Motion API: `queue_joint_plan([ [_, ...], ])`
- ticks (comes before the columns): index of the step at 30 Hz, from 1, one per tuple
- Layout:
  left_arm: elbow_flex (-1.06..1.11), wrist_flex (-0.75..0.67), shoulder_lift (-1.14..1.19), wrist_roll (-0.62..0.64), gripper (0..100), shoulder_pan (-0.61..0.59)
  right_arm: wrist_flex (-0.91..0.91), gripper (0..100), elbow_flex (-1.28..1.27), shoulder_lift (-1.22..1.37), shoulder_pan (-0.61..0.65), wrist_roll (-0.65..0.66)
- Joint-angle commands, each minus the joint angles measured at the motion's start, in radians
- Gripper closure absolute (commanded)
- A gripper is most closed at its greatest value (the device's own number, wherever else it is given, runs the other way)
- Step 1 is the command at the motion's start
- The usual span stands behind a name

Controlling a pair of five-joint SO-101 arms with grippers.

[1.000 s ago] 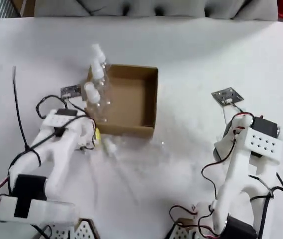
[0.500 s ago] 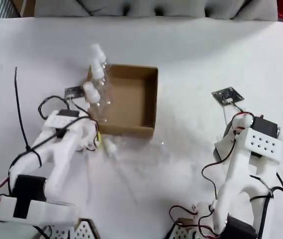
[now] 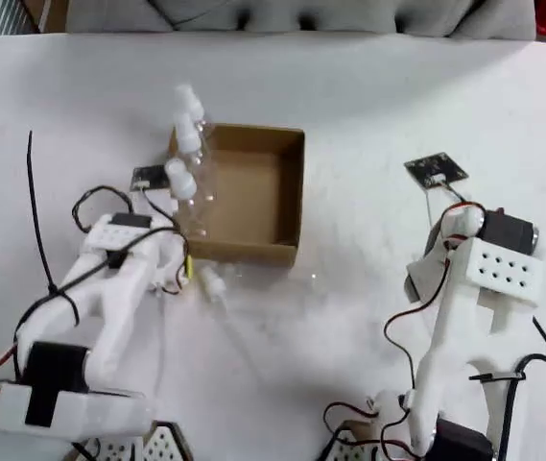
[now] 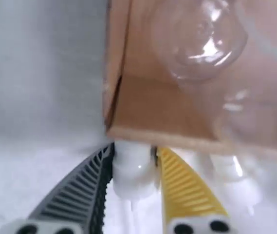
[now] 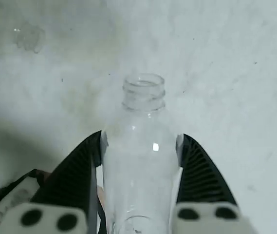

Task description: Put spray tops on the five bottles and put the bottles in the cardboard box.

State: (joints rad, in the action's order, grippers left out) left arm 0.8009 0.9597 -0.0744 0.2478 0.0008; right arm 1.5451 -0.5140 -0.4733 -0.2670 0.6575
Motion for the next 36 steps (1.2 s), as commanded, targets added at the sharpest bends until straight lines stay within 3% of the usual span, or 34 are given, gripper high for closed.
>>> queue_joint_plan([
  [1,0.075,0.023,-0.134,-0.017,98,-0.021,0.019,98.4,0.014,-0.096,0.027,-0.038],
  [10,0.164,-0.026,-0.302,-0.015,98,-0.039,-0.074,98.1,-0.061,-0.317,0.143,-0.207],
  [17,0.149,-0.029,-0.314,-0.014,98,-0.156,-0.341,98.1,-0.107,-0.317,0.348,-0.388],
  [22,0.147,-0.031,-0.314,-0.015,98,-0.174,-0.325,98.1,-0.058,-0.317,0.466,-0.48],
  [28,0.143,-0.032,-0.314,-0.015,98,-0.174,-0.32,98.2,0.0,-0.321,0.582,-0.489],
  [36,0.144,-0.055,-0.314,-0.017,98,-0.176,-0.36,98.2,0.06,-0.374,0.783,-0.712],
])
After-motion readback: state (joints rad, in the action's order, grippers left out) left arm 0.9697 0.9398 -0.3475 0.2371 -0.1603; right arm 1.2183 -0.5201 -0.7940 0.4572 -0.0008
